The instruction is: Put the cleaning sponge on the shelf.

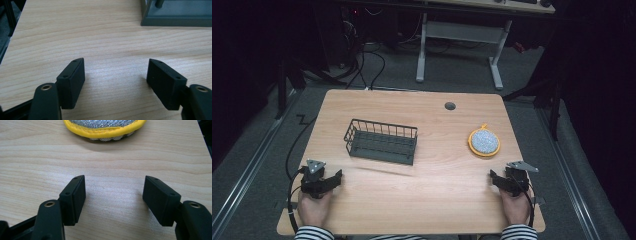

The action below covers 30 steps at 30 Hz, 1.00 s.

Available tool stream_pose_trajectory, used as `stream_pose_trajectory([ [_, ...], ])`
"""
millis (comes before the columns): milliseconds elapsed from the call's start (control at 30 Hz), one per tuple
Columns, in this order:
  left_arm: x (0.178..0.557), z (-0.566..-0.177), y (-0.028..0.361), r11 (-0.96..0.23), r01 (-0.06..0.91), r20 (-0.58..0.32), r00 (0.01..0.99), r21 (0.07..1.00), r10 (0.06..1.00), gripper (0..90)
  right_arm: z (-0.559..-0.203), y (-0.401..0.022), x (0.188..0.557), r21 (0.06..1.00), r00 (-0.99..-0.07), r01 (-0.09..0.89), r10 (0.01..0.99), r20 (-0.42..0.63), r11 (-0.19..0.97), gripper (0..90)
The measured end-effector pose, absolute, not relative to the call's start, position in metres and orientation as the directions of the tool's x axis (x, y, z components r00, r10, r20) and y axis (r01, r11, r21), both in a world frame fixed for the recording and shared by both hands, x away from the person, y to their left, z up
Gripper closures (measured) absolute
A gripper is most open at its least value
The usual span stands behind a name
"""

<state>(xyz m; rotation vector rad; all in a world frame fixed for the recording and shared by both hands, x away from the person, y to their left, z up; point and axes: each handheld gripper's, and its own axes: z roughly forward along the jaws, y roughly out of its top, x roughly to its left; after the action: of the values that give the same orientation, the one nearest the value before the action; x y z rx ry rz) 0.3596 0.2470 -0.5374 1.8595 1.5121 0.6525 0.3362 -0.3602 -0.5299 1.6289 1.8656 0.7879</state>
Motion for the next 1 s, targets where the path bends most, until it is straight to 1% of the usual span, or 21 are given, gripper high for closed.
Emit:
stream_pose_trajectory([
  [467, 0.36, -0.537, 0.248, -0.133, 0.654, -0.027, 0.23, 0.745, 0.973, 30.9, -0.53, -0.36, 0.336, 0.727, -0.131, 0.679, 0.991, -0.017, 0.102, 34.5],
  [567, 0.36, -0.537, 0.25, -0.125, 0.653, -0.04, 0.231, 0.747, 0.972, 30.8, -0.53, -0.36, 0.336, 0.727, -0.131, 0.679, 0.991, -0.017, 0.102, 34.5],
  [600, 0.36, -0.537, 0.252, -0.101, 0.654, -0.065, 0.224, 0.75, 0.973, 30.8, -0.53, -0.36, 0.336, 0.727, -0.13, 0.679, 0.991, -0.016, 0.101, 34.5],
  [633, 0.36, -0.537, 0.252, -0.101, 0.654, -0.065, 0.224, 0.75, 0.973, 30.8, -0.53, -0.36, 0.336, 0.727, -0.13, 0.679, 0.991, -0.016, 0.101, 34.5],
  [667, 0.36, -0.537, 0.253, -0.082, 0.657, -0.088, 0.222, 0.75, 0.971, 30.8, -0.53, -0.36, 0.336, 0.727, -0.131, 0.679, 0.991, -0.016, 0.102, 34.5],
  [733, 0.359, -0.537, 0.255, -0.069, 0.659, -0.103, 0.218, 0.749, 0.971, 30.8, -0.53, -0.36, 0.336, 0.727, -0.131, 0.679, 0.991, -0.017, 0.102, 34.4],
  [1000, 0.363, -0.536, 0.258, -0.045, 0.666, -0.127, 0.208, 0.745, 0.97, 29.5, -0.53, -0.361, 0.337, 0.727, -0.139, 0.678, 0.99, -0.021, 0.11, 34.0],
])
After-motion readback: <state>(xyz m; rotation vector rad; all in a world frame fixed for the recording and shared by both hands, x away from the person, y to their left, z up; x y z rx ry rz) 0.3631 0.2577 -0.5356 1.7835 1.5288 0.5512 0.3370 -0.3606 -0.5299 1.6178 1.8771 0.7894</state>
